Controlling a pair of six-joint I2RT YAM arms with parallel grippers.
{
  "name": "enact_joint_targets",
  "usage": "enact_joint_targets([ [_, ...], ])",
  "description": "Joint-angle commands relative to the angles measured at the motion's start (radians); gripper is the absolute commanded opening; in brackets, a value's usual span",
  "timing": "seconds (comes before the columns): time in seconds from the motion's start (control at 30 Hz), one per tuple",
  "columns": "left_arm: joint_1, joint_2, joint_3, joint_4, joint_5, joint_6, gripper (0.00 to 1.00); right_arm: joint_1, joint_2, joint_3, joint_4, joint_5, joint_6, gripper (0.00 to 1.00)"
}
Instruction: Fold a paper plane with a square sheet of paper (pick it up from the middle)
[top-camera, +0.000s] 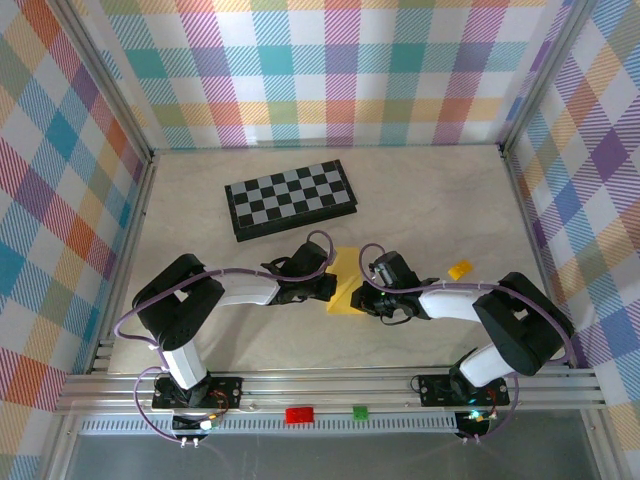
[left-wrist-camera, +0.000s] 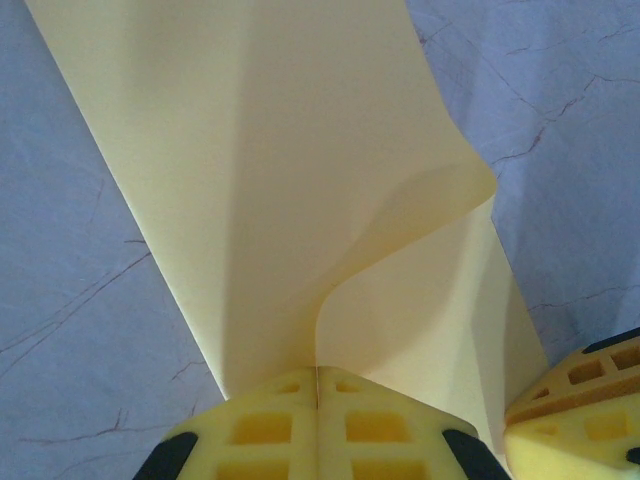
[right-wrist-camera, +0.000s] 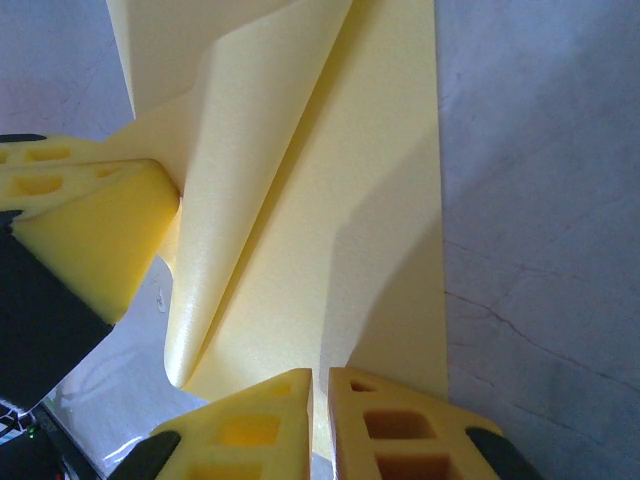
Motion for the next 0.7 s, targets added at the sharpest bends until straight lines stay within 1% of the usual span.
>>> enact_joint_targets([
  [0.0,0.006,-0.021,-0.001,0.006,-0.021,0.002,0.00,0.000,0.009,-0.007,-0.080,0.040,-0.011,0.15],
  [0.67,0.006,-0.040,-0.012,0.021,-0.006,-0.011,0.00,0.000,0.010,-0.001,-0.083,0.039,-0.014,0.15],
])
